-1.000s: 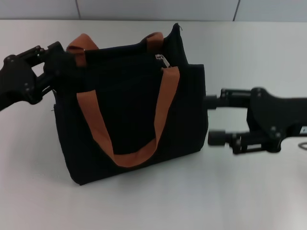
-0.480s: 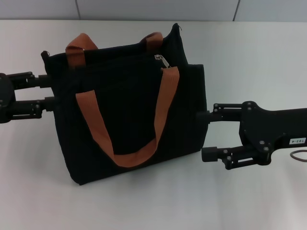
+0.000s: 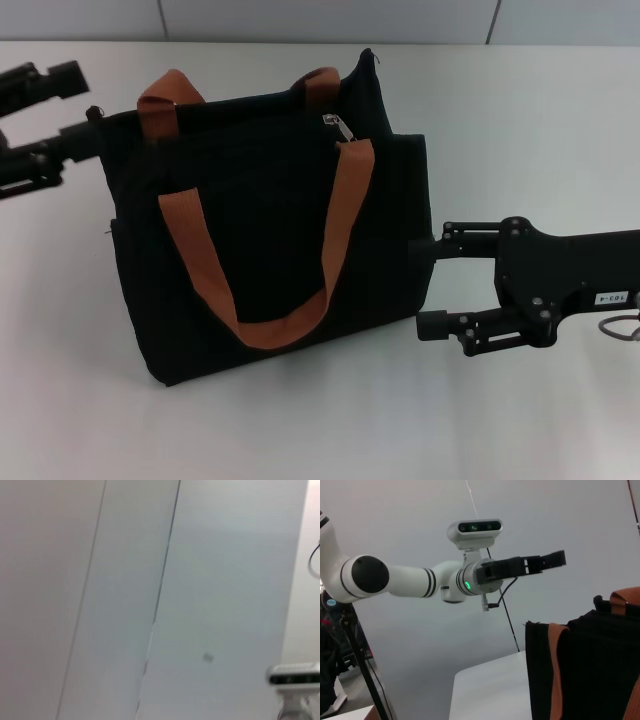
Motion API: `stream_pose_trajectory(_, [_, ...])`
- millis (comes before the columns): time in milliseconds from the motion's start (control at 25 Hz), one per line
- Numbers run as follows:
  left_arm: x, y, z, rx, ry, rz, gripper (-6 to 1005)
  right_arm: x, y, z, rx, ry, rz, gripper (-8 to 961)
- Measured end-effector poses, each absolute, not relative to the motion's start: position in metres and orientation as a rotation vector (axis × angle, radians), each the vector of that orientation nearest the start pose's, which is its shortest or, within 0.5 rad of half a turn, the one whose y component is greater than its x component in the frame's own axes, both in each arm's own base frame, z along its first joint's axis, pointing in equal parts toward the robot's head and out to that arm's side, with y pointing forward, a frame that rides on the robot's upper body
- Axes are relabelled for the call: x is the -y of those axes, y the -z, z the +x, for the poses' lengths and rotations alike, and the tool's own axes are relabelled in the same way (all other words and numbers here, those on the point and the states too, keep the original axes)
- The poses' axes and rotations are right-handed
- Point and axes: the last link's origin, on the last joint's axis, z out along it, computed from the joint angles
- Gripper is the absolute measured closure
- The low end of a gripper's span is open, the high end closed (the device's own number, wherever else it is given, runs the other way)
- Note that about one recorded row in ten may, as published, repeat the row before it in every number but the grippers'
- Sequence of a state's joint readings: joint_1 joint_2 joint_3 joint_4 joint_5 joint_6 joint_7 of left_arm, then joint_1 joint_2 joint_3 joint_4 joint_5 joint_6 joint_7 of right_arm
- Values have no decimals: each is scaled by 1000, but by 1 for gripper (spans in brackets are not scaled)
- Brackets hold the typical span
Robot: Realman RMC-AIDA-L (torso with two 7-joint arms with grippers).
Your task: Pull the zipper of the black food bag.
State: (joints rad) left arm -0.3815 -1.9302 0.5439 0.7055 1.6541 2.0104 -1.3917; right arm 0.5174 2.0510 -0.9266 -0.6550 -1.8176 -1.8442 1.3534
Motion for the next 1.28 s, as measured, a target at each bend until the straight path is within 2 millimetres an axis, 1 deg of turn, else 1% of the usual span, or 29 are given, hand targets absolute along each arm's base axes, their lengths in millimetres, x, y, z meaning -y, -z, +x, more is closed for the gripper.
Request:
stream_pose_trajectory(40, [-278,-116,-271,391,1215,-2560,215,-291,4,223,-403,-969,-3052,147])
stream_pose_trajectory(120, [-273,-103,-268,366,1262,-2566,215,-290,5,224,-387,-973,-3050,147])
stream_pose_trajectory(160, [-271,-94,-267,354,1279,-2580,215,-289,6,224,-376,-977,-3048,147])
stream_pose_trajectory(200, [-266,-77,-264,335,1291,-2635,215,-287,8,226,-351,-990,-3041,147])
stream_pose_trajectory(240, [-266,-77,-264,335,1291,-2635,215,-287,8,226,-351,-990,-3041,147])
stream_pose_trajectory(280, [-258,-55,-259,299,1291,-2728,215,-286,11,228,-323,-1001,-3035,147])
stream_pose_trajectory(320, [-254,-48,-257,285,1290,-2757,215,-285,12,229,-311,-1004,-3033,147])
stream_pose_trajectory(360, [-254,-48,-257,285,1290,-2757,215,-285,12,229,-311,-1004,-3033,147])
stream_pose_trajectory(400, [-244,-30,-256,254,1296,-2811,215,-282,14,231,-294,-1015,-3031,147])
stream_pose_trajectory(440, [-244,-30,-256,254,1296,-2811,215,-282,14,231,-294,-1015,-3031,147])
stream_pose_trajectory(480, [-241,-25,-256,243,1298,-2824,215,-280,16,232,-287,-1020,-3030,147])
stream_pose_trajectory(560, [-232,-12,-259,237,1300,-2840,215,-277,19,234,-274,-1029,-3028,147])
stream_pose_trajectory(600, [-225,-2,-265,249,1292,-2844,215,-272,23,237,-261,-1036,-3027,147])
stream_pose_trajectory(640, [-222,3,-268,258,1284,-2842,215,-269,24,239,-252,-1040,-3024,147])
stream_pose_trajectory(680, [-222,3,-268,258,1284,-2842,215,-269,24,239,-252,-1040,-3024,147])
stream_pose_trajectory(720, [-216,15,-276,285,1231,-2842,215,-264,27,243,-238,-1043,-3015,147])
stream_pose_trajectory(840, [-215,20,-279,299,1197,-2844,215,-261,32,247,-235,-1030,-3012,147])
stream_pose_trajectory(880, [-215,24,-281,311,1167,-2849,215,-258,38,251,-248,-997,-3015,147])
stream_pose_trajectory(960, [-216,33,-285,334,1097,-2872,215,-254,45,257,-274,-944,-3026,147])
stream_pose_trajectory(1280, [-215,34,-285,339,1090,-2877,215,-249,48,261,-275,-943,-3022,147])
